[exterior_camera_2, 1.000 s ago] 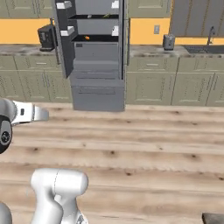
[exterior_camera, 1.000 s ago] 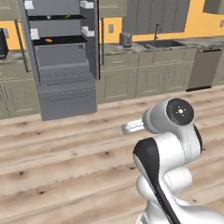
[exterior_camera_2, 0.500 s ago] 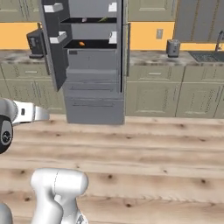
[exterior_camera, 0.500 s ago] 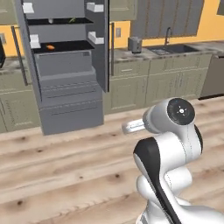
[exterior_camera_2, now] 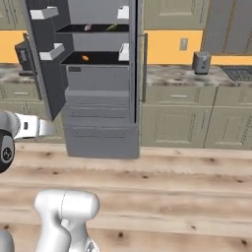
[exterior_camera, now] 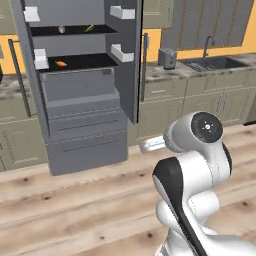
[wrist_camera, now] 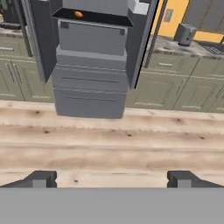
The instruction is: Gather the carrot and squash from the fridge and place them on a tray on the dining counter. Then gather the steak and fish from the fridge and place them on the other tray.
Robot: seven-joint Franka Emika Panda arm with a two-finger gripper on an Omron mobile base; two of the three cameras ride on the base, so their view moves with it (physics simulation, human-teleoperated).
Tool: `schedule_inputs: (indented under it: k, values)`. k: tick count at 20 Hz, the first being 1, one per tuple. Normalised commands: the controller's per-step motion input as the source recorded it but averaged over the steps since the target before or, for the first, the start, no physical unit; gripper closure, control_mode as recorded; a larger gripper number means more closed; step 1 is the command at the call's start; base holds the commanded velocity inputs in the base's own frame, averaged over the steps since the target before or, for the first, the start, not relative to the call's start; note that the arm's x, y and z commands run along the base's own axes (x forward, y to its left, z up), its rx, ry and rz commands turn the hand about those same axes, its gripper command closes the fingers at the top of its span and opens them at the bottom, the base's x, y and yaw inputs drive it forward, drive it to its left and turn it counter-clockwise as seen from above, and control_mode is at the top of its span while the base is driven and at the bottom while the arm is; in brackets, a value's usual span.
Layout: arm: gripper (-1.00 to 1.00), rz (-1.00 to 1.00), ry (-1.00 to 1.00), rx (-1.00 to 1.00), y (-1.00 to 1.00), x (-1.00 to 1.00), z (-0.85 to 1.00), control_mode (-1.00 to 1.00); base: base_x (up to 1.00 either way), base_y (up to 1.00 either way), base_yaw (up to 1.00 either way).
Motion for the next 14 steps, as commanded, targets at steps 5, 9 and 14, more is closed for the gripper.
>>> schedule_inputs:
  k: [5, 9, 14]
  values:
    - [-1.0, 0.0, 0.0, 0.0, 0.0, 0.0, 0.0, 1.0, 1.0, 0.37, 0.0]
    - [-1.0, 0.0, 0.0, 0.0, 0.0, 0.0, 0.0, 1.0, 1.0, 0.42, 0.0]
    - [-1.0, 0.0, 0.0, 0.0, 0.0, 0.0, 0.0, 1.0, 1.0, 0.45, -0.01]
